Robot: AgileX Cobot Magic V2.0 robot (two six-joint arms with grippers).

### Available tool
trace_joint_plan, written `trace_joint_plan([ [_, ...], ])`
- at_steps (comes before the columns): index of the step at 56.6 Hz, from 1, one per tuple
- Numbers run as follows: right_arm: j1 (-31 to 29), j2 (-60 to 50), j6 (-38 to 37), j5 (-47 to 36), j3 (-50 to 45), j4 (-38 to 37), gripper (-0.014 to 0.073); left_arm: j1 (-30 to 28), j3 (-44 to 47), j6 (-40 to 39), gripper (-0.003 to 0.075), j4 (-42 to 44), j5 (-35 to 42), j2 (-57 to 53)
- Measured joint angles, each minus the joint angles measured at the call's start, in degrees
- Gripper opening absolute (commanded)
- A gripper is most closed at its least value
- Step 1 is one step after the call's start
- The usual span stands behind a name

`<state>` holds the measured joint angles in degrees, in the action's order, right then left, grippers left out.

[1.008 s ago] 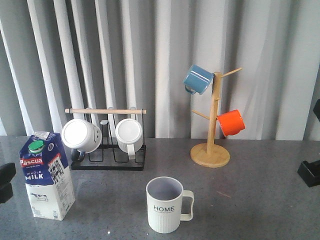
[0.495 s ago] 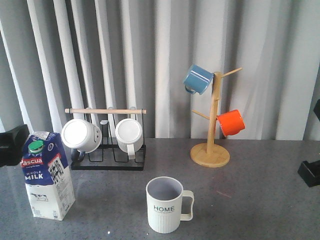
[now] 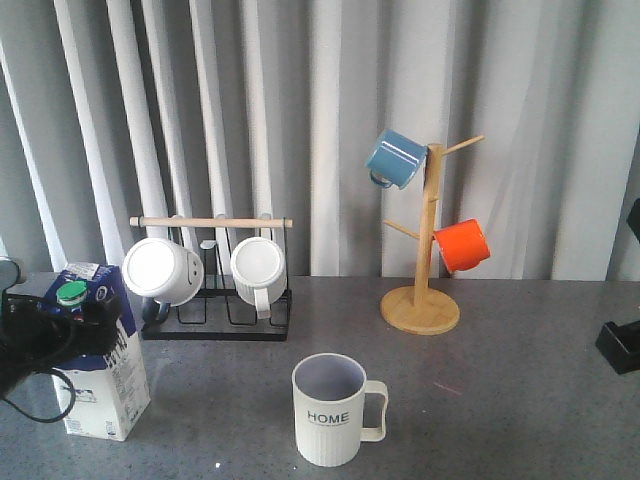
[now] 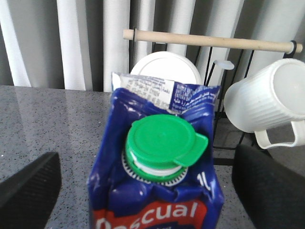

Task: Place milk next to cup
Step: 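Reach the left gripper to the milk carton and grasp its top, then lift the milk carton with the left gripper and carry it toward the HOME mug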

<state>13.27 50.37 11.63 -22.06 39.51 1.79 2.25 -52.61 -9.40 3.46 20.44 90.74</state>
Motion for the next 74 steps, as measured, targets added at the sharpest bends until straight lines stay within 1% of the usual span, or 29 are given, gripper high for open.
trace_joint_plan([
  [4,0.00,0.00,0.00,0.00,0.00,0.00,-0.0008,0.00,0.00,-0.07,0.0649,0.76,1.34,0.74],
  [9,0.00,0.00,0.00,0.00,0.00,0.00,-0.0008,0.00,0.00,-0.09,0.0589,1.48,2.71,1.43],
  [14,0.00,0.00,0.00,0.00,0.00,0.00,-0.0008,0.00,0.00,0.43,0.0494,1.82,3.53,2.05],
  [19,0.00,0.00,0.00,0.00,0.00,0.00,-0.0008,0.00,0.00,0.74,0.0375,1.82,3.62,2.73],
  [28,0.00,0.00,0.00,0.00,0.00,0.00,-0.0008,-0.05,0.00,0.92,0.0187,0.58,4.69,3.86],
  [34,0.00,0.00,0.00,0.00,0.00,0.00,-0.0008,-0.05,0.00,0.92,0.0101,-0.53,5.26,4.02],
  [38,0.00,0.00,0.00,0.00,0.00,0.00,-0.0008,-0.05,0.00,0.92,0.0057,-0.65,5.31,4.02],
  [46,0.00,0.00,0.00,0.00,0.00,0.00,-0.0008,-0.05,0.00,0.92,0.0002,-0.72,5.37,4.02],
  [50,0.00,0.00,0.00,0.00,0.00,0.00,-0.0008,-0.05,0.00,0.92,-0.0008,-0.72,5.37,4.02],
  [69,0.00,0.00,0.00,0.00,0.00,0.00,-0.0008,-0.05,0.00,0.92,-0.0008,-0.75,5.08,4.02],
  [74,0.00,0.00,0.00,0.00,0.00,0.00,-0.0008,0.14,-0.81,1.14,-0.0007,-2.11,2.95,3.48],
])
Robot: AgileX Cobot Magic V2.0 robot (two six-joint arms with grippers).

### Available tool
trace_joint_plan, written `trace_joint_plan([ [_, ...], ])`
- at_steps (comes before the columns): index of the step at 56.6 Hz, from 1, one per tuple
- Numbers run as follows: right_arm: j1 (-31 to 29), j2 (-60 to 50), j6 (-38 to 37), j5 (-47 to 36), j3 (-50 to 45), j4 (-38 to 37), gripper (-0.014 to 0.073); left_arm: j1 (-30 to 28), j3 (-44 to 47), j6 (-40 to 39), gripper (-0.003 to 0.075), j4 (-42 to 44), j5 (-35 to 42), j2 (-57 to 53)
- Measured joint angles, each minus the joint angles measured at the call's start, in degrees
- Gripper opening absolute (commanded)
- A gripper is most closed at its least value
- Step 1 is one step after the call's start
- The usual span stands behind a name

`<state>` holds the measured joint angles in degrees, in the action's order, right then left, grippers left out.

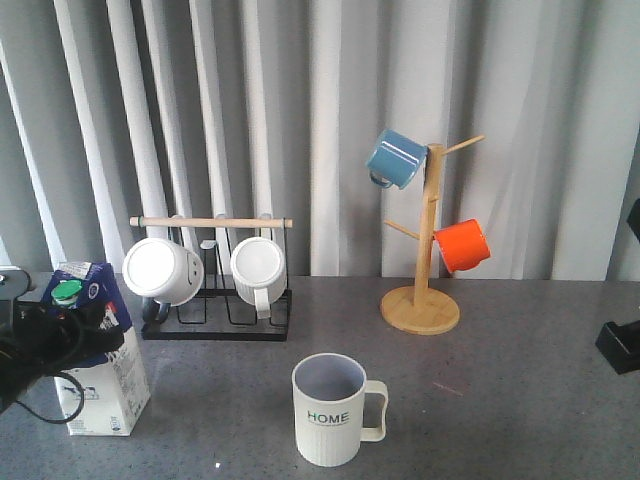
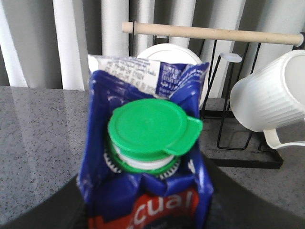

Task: Place milk next to cup
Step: 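Lift the milk carton with the left gripper and carry it toward the HOME mug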

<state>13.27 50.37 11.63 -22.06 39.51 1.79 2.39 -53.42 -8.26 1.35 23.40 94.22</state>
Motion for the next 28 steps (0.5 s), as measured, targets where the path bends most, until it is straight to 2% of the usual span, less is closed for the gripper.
trace_joint_plan([
  [5,0.00,0.00,0.00,0.00,0.00,0.00,-0.0008,1.16,-1.51,1.91,-0.0006,-4.16,-4.29,-1.61],
  [11,0.00,0.00,0.00,0.00,0.00,0.00,-0.0008,4.17,-3.91,8.26,-0.0006,-10.96,-7.05,-3.82],
  [18,0.00,0.00,0.00,0.00,0.00,0.00,-0.0008,9.18,-5.56,22.26,-0.0006,-24.98,-7.89,-5.83],
  [22,0.00,0.00,0.00,0.00,0.00,0.00,-0.0008,12.71,-5.86,33.16,-0.0006,-37.22,-7.15,-6.41],
  [28,0.00,0.00,0.00,0.00,0.00,0.00,-0.0008,18.98,-5.86,50.20,-0.0006,-56.04,-1.22,-6.48],
])
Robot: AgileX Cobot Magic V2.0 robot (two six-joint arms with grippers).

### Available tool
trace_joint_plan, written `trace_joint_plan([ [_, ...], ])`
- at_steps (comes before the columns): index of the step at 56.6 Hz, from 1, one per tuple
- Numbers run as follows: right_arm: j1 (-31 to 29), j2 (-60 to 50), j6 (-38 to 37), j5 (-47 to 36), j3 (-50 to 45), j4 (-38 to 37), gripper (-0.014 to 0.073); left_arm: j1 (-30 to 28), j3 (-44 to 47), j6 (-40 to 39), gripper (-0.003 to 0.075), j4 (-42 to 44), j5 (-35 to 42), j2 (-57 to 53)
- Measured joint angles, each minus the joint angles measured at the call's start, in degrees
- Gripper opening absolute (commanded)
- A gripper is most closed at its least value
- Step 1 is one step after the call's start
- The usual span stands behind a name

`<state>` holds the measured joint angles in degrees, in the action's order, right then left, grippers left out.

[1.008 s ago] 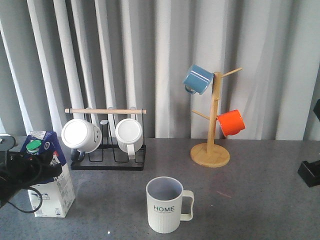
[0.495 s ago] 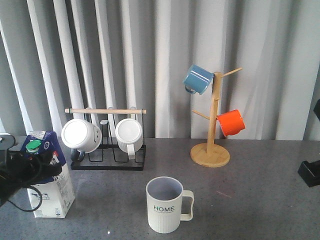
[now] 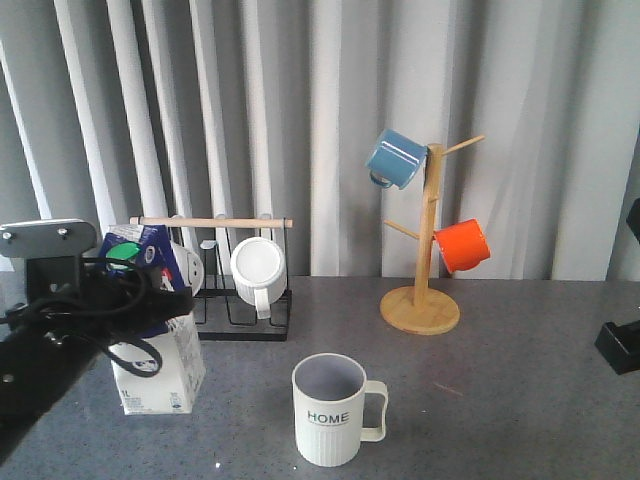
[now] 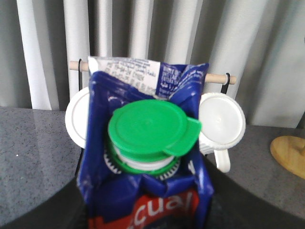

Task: Place milk next to cup
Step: 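Lift the milk carton with the left gripper and carry it toward the HOME mug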

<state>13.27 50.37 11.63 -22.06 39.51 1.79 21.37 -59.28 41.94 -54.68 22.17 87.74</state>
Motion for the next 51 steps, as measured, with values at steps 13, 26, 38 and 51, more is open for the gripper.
trace_joint_plan([
  [13,0.00,0.00,0.00,0.00,0.00,0.00,-0.0008,11.31,-0.08,13.12,-0.0006,-17.08,11.90,1.88],
  [26,0.00,0.00,0.00,0.00,0.00,0.00,-0.0008,15.61,-2.81,13.61,-0.0006,-18.00,10.74,6.90],
  [38,0.00,0.00,0.00,0.00,0.00,0.00,-0.0008,16.86,-4.00,13.61,-0.0006,-17.91,11.87,10.23],
  [51,0.00,0.00,0.00,0.00,0.00,0.00,-0.0008,17.09,-5.43,13.32,-0.0006,-17.81,12.67,11.57],
])
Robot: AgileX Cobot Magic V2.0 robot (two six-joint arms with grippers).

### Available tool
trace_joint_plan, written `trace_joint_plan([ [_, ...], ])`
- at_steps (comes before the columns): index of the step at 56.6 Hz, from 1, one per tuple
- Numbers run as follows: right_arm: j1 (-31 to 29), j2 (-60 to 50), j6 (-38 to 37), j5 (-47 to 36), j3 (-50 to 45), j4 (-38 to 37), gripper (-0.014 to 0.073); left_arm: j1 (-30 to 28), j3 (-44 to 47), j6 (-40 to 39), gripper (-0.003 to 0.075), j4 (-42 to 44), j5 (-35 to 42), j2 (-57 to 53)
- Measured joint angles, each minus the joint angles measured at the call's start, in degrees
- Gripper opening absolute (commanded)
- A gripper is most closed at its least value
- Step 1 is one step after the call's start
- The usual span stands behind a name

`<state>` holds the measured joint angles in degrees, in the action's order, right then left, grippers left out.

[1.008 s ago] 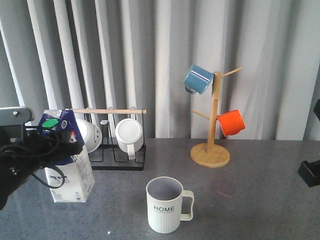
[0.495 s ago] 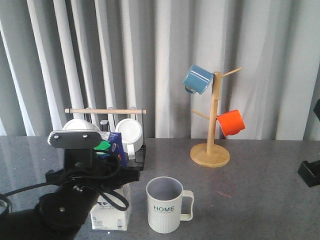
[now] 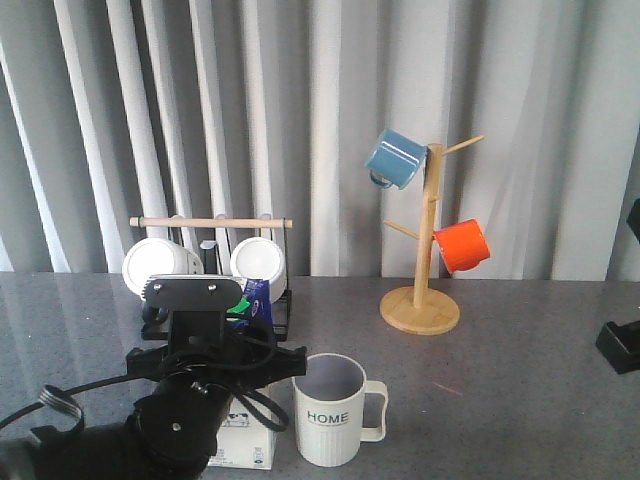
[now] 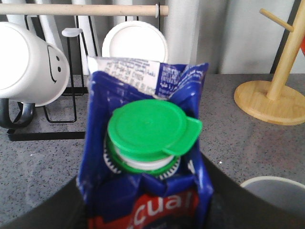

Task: Place milk next to cup
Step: 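Lift the milk carton with the left gripper and carry it toward the HOME mug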

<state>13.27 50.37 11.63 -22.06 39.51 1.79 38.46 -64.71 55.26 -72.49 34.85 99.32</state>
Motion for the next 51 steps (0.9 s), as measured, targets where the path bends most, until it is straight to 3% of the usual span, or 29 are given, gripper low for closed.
trace_joint_plan([
  [16,0.00,0.00,0.00,0.00,0.00,0.00,-0.0008,0.36,0.00,-5.98,-0.0003,-0.19,1.47,0.12],
  [51,0.00,0.00,0.00,0.00,0.00,0.00,-0.0008,0.36,-0.41,-6.64,0.0001,6.15,2.89,2.95],
])
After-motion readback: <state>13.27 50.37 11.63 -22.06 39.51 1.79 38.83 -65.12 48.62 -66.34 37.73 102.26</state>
